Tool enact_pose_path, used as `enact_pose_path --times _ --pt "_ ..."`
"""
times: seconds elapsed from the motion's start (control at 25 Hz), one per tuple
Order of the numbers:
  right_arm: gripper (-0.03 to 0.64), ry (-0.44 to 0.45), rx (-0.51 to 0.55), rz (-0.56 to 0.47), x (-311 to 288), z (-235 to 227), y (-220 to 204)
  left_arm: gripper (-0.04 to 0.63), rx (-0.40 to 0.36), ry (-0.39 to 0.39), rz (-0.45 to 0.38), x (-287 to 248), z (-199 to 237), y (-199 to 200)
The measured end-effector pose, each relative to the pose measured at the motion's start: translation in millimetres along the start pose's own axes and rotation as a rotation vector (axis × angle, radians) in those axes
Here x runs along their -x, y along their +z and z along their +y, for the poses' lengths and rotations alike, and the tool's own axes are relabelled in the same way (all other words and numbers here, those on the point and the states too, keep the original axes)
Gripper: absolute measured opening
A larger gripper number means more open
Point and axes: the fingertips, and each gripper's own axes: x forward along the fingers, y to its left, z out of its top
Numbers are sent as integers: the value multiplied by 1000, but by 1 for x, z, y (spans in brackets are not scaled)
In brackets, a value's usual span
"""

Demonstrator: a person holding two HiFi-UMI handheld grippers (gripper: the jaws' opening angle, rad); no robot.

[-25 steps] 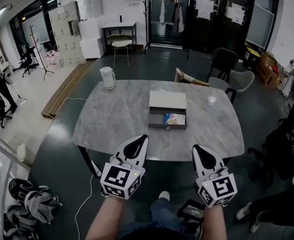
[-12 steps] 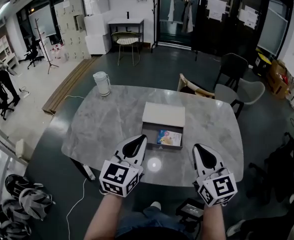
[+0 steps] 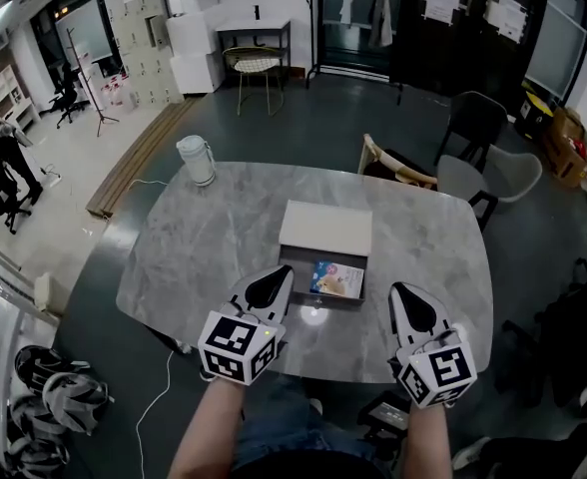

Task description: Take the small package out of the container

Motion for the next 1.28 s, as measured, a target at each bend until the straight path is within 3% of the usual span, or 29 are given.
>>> enact_pose_path --times 0.48,0.6,0.76,1.0,1.28 --pt "26 -90 -30 31 -50 -50 -5 11 95 -42 74 -73 47 -12" --pt "26 -114 -33 45 -63 -59 -7 11 87 -86 108 -88 56 -16" --pt "25 -148 -41 73 -77 -71 -13 11 131 -154 160 -108 61 -25" --pt "25 -176 -64 133 -81 -78 -33 12 162 -210 306 -128 56 -60" --pt "26 -149 -87 192 -77 -89 -57 12 278 -207 484 -130 42 -107"
